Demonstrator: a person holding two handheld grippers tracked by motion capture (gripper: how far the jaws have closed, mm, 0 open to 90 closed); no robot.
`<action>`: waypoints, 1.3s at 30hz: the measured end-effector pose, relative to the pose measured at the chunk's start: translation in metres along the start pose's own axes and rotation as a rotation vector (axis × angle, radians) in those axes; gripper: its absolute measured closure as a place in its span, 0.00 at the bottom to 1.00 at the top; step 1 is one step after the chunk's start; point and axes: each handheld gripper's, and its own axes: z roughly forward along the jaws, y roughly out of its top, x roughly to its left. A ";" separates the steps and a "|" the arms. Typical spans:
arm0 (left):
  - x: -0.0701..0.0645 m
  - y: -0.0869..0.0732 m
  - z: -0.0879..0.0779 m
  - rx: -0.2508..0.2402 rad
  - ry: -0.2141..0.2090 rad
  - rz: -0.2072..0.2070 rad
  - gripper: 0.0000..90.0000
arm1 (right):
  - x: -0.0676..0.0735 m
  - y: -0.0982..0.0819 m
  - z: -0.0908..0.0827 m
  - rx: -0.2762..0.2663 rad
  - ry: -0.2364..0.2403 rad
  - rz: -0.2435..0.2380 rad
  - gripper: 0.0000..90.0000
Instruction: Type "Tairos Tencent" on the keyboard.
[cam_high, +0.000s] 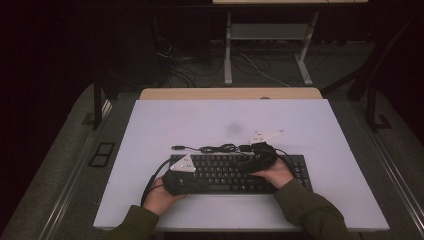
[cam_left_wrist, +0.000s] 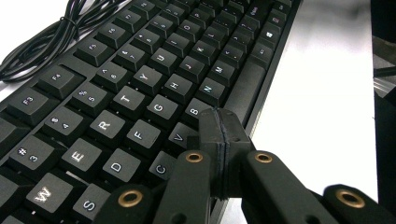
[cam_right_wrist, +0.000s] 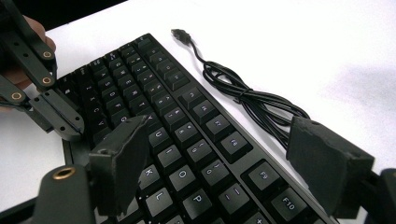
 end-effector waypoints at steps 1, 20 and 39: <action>0.000 0.000 0.001 0.009 0.002 0.002 0.99 | 0.000 0.000 0.000 0.002 0.000 0.000 0.23; 0.001 0.001 -0.005 -0.014 0.015 0.000 0.98 | 0.000 0.000 -0.002 -0.002 -0.007 0.001 0.23; 0.007 0.000 -0.011 -0.084 0.051 -0.065 0.70 | -0.001 -0.004 -0.006 -0.006 0.003 0.004 0.24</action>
